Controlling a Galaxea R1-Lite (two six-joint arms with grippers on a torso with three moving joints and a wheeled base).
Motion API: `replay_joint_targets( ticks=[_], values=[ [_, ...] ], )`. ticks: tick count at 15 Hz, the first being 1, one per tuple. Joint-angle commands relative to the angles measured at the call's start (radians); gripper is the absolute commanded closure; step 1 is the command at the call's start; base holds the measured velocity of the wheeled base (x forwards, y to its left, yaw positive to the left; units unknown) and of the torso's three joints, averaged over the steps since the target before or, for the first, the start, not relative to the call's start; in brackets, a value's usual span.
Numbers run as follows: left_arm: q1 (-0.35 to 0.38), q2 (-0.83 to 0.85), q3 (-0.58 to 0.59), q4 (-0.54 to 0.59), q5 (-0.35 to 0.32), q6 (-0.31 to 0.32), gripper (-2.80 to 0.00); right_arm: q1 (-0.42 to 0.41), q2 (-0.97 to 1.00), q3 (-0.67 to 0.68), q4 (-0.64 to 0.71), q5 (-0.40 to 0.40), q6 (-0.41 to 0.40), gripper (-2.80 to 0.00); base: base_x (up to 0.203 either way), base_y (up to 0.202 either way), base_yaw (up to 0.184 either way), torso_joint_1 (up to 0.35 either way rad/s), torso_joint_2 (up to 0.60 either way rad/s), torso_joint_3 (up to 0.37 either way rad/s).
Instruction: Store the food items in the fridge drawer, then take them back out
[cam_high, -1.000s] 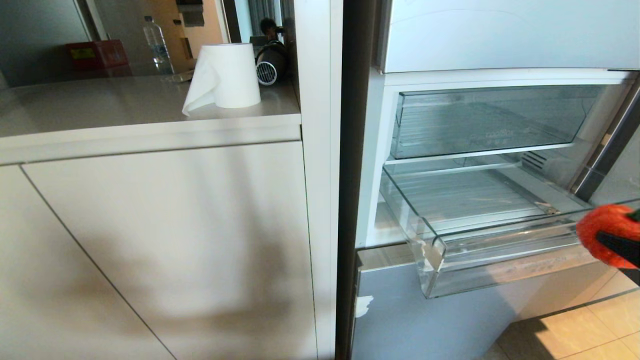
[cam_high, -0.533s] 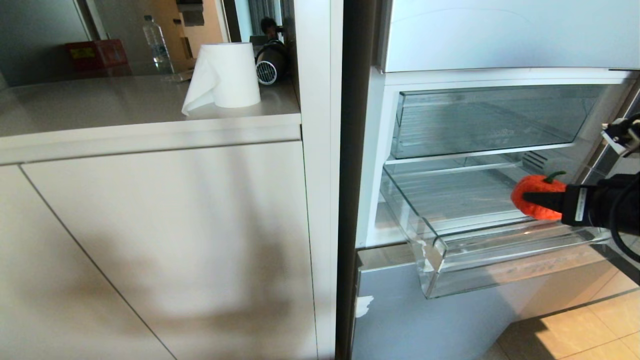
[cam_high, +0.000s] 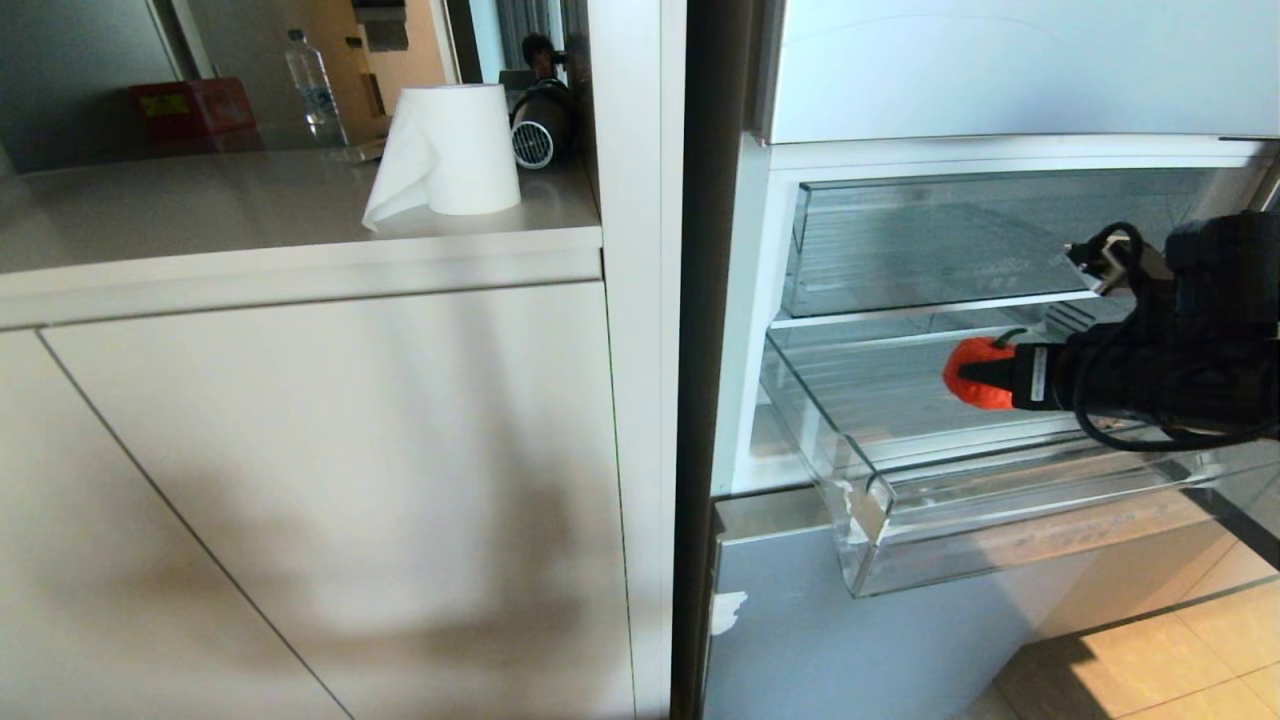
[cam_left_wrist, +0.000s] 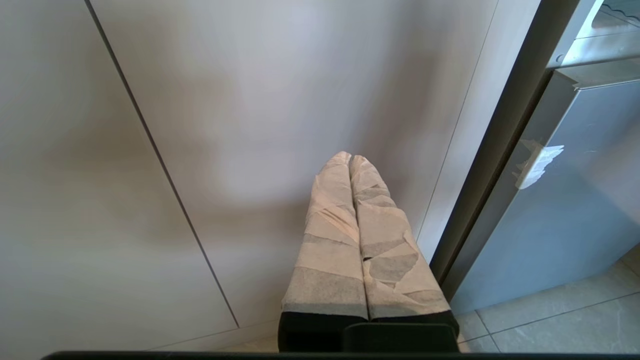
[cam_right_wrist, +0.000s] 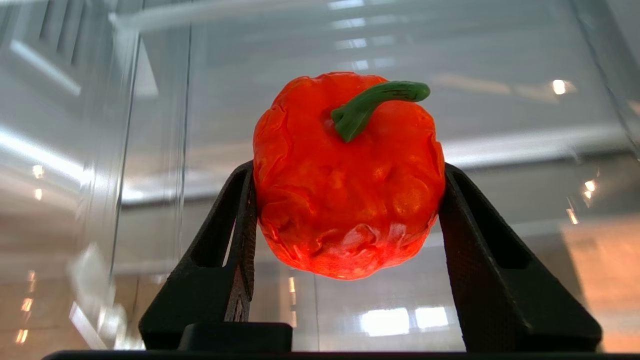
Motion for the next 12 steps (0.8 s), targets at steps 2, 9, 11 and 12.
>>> replay_joint_targets(
  ticks=[2,9,11,12],
  values=[
    [0.0,0.0,0.0,-0.001,0.0,0.0,0.0,0.004,0.115,-0.063,-0.021,0.0,-0.001,0.0,0.0,0.0,0.0,0.0,0.0,0.0],
    [0.0,0.0,0.0,0.0,0.0,0.0,0.0,0.023,0.236,-0.143,-0.023,-0.001,-0.006,0.0,0.0,0.0,0.0,0.0,0.0,0.0],
    [0.0,0.0,0.0,0.0,0.0,0.0,0.0,0.024,0.269,-0.163,-0.023,-0.002,-0.008,0.0,0.0,0.0,0.0,0.0,0.0,0.0],
    [0.0,0.0,0.0,0.0,0.0,0.0,0.0,0.025,0.282,-0.169,-0.023,-0.002,-0.009,0.0,0.0,0.0,0.0,0.0,0.0,0.0]
  ],
)
